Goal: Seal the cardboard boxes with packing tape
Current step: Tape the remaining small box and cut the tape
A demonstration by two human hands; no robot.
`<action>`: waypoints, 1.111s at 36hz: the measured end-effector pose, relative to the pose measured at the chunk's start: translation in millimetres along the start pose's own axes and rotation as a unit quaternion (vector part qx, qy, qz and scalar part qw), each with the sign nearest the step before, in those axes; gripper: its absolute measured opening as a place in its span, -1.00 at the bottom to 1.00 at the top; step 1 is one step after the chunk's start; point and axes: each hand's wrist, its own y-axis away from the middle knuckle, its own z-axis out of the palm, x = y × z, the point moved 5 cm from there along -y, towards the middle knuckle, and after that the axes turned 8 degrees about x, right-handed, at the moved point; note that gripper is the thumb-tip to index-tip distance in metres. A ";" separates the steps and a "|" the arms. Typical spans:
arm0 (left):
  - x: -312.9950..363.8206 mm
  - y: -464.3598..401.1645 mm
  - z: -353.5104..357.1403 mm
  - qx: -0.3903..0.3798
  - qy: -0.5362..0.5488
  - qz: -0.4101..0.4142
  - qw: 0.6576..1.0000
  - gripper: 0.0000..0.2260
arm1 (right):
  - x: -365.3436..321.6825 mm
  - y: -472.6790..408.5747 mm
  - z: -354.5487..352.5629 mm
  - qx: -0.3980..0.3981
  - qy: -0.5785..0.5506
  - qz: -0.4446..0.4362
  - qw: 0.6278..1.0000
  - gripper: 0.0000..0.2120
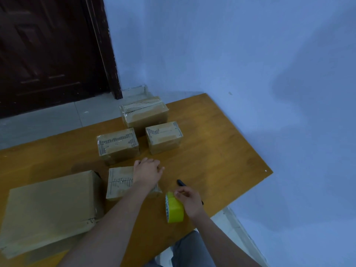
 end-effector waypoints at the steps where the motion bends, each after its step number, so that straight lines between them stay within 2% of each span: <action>1: 0.0 -0.1 0.3 -0.005 0.001 0.003 1.000 -0.72 | -0.1 0.0 0.1 0.001 -0.002 0.002 1.000 -0.85; 7: 3.0 2.0 1.7 -0.053 -0.015 0.015 0.998 -0.60 | -5.3 1.3 0.1 0.001 -0.008 0.002 1.000 -0.86; 12: 3.7 4.5 -0.1 -0.030 -0.019 0.021 0.999 -0.49 | -6.8 2.5 0.4 -0.006 0.005 -0.007 1.000 -0.85; 15: 2.7 5.0 0.8 -0.019 0.014 0.047 0.999 -0.52 | -8.2 2.8 -1.0 -0.008 0.020 -0.014 1.000 -0.85; 17: -2.9 6.2 -1.4 0.025 0.113 0.061 0.991 -0.56 | -8.9 2.9 -2.1 -0.009 0.026 -0.022 0.999 -0.88; 19: -13.1 9.3 -10.2 0.104 0.214 0.052 0.970 -0.56 | -9.0 3.7 -3.0 -0.010 0.025 -0.026 0.999 -0.89; 21: -19.6 15.2 -25.8 0.198 0.247 0.058 0.947 -0.61 | -10.1 5.0 -5.0 0.000 0.019 -0.027 0.999 -0.90; 23: -19.5 21.5 -41.5 0.235 0.263 0.061 0.934 -0.69 | -11.1 4.6 -7.1 0.009 0.014 -0.026 1.000 -0.92; 26: -19.6 29.9 -50.4 0.197 0.277 0.070 0.938 -0.82 | -11.4 1.7 -7.4 0.013 0.012 -0.024 1.000 -0.89; 28: -19.8 38.4 -50.9 0.162 0.261 0.121 0.944 -0.70 | -11.1 -1.5 -6.9 0.018 0.016 -0.031 0.999 -0.80; 31: -20.7 50.0 -35.2 0.027 0.180 0.162 0.970 -0.47 | -11.9 -5.4 -6.2 0.027 0.020 -0.038 0.999 -0.75; 33: -22.8 57.9 -20.0 -0.050 0.072 0.178 0.980 -0.54 | -13.4 -6.1 -5.6 0.029 0.018 -0.038 0.999 -0.81; 35: -20.5 63.9 -13.6 -0.059 0.007 0.188 0.980 -0.61 | -16.3 -5.2 -4.7 0.029 0.027 -0.046 0.998 -0.86; 40: -5.2 69.7 -12.3 0.032 -0.045 0.170 0.984 -0.77 | -18.9 -1.0 -5.4 0.028 0.032 -0.059 0.997 -0.81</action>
